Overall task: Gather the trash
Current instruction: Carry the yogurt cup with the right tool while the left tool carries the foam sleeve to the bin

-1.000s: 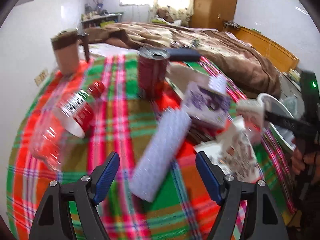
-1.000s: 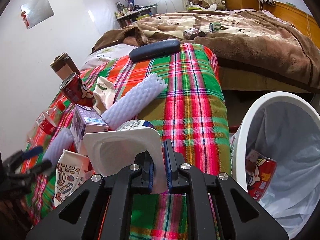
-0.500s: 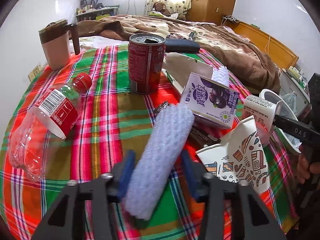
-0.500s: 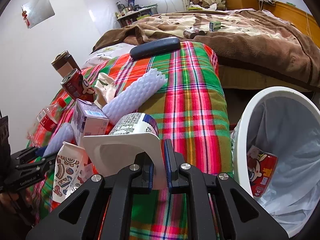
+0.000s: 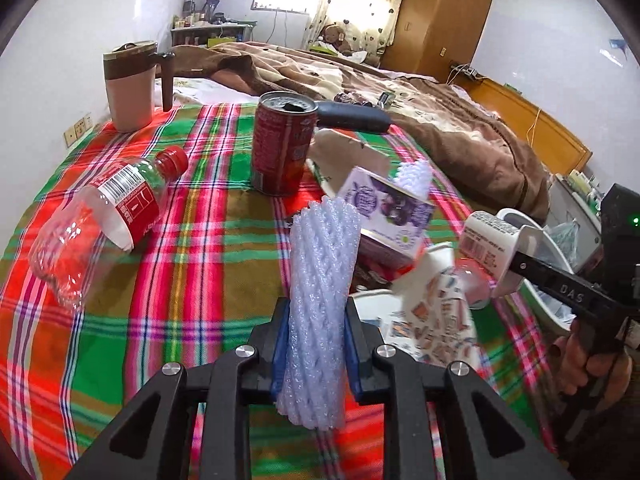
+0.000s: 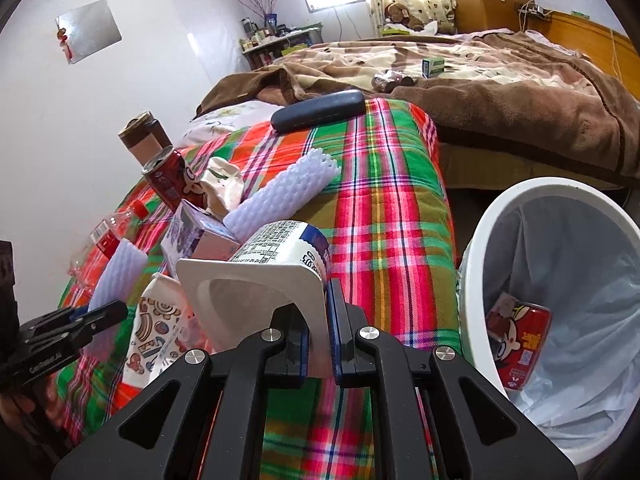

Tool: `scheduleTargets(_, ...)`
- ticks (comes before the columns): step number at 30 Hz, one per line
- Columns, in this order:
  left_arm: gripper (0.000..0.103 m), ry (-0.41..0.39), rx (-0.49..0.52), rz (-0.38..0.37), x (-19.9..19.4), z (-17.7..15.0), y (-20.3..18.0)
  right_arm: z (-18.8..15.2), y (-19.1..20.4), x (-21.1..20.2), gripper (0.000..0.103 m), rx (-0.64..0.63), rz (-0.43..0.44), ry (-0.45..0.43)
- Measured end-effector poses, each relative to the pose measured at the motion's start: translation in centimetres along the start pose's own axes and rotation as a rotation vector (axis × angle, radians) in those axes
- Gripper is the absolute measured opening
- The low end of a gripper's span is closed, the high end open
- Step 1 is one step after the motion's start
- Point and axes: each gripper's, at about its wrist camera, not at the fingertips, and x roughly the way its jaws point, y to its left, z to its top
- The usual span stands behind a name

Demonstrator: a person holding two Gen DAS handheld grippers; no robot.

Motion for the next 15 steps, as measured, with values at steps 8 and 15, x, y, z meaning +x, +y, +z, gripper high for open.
scheduleTargets(8,0.025,-0.056,-0.007,-0.005,-2.4,-0.3,-2.4,-0.4,-0.2,-2.0,0.009,-0.005,-0.002,-0.049)
scheduleTargets(15,0.025,-0.092,0.017,-0.02,-3.5,-0.1,-6.0,-0.7,-1.3,-4.5,0.009,0.002,-0.016,-0.098)
